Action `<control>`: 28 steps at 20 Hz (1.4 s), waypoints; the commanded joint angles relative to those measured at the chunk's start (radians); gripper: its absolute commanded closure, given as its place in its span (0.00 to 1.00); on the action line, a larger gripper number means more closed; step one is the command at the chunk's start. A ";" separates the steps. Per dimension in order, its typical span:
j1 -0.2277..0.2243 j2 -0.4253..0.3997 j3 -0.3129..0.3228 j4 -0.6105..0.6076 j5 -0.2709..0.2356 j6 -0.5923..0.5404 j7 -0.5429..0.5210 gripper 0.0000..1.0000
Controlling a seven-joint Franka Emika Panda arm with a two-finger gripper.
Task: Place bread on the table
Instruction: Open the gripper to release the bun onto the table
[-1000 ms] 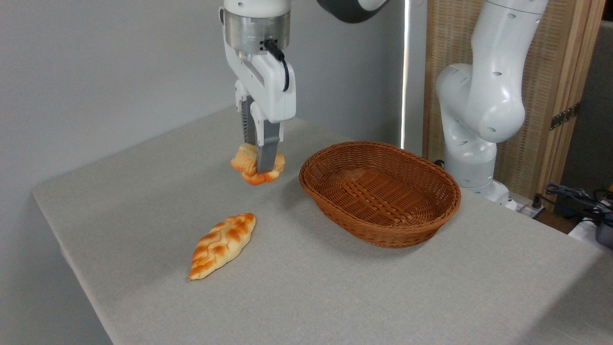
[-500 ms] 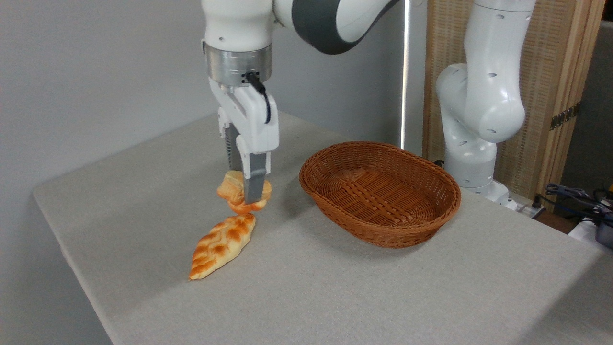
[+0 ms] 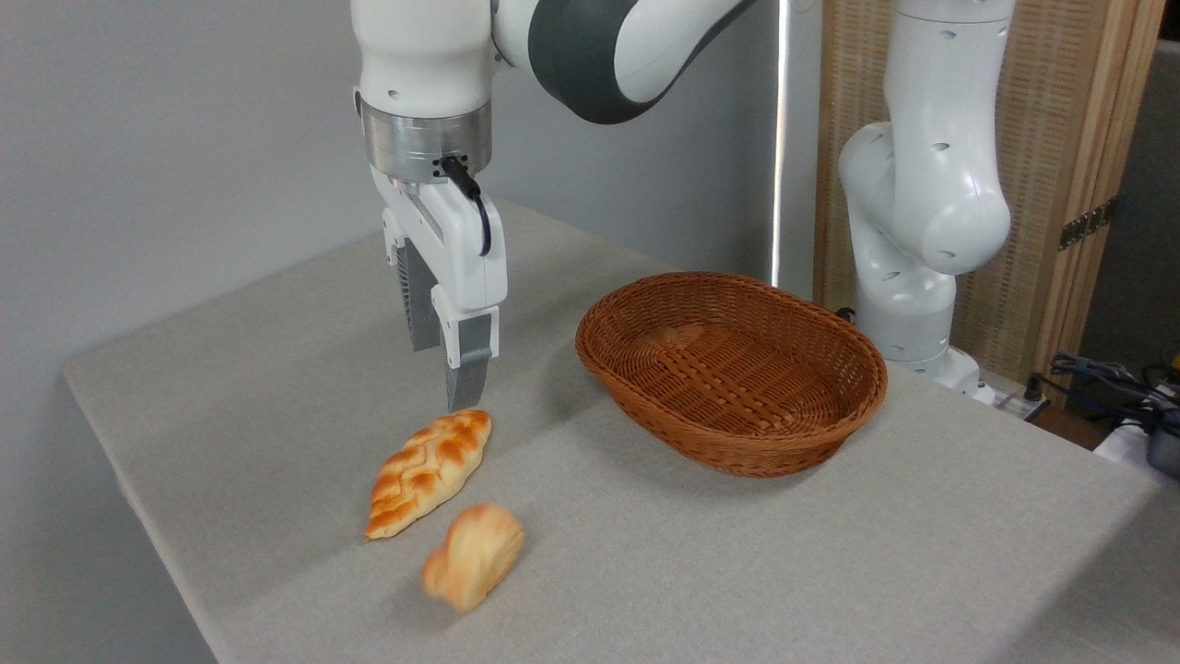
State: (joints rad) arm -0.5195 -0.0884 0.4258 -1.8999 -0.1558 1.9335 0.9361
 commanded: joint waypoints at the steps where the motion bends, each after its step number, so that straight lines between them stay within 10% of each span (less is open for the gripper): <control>1: -0.004 0.010 0.013 0.016 -0.010 0.005 0.018 0.00; 22: -0.002 -0.004 0.056 0.068 -0.019 -0.107 0.024 0.00; 28: 0.019 -0.004 0.050 0.145 -0.008 -0.175 -0.128 0.00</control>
State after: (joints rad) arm -0.5163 -0.0922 0.4755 -1.8114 -0.1564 1.8157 0.8631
